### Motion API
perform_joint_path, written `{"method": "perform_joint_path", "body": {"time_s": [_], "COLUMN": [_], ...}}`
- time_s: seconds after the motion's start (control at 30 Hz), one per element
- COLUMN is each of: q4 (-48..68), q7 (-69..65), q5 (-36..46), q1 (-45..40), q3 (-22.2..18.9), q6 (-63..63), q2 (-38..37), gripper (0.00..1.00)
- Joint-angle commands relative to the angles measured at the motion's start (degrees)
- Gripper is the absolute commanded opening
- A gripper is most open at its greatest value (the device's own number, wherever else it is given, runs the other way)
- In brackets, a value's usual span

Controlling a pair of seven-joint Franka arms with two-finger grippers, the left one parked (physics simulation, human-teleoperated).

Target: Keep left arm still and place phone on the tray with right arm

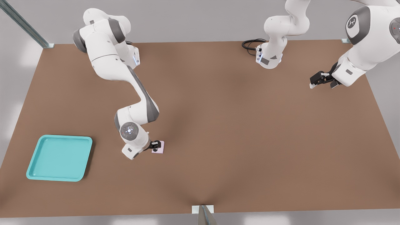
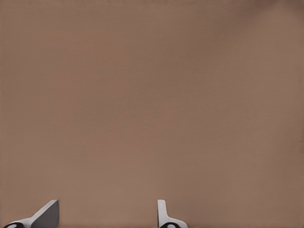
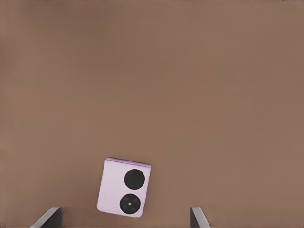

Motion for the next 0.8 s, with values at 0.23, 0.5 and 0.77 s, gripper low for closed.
{"method": "perform_joint_path", "body": {"time_s": [0.23, 0.5, 0.77], "q4": [-1.58, -4.13, -4.21], "q7": [23.63, 23.28, 21.96], "q5": [0.25, 0.07, -2.04], "q1": [1.11, 0.50, 1.11], "q3": [-0.12, -0.12, -0.04], "q6": [8.08, 11.86, 15.64], "q2": [4.90, 6.92, 8.86], "gripper": [1.00, 1.00, 1.00]}}
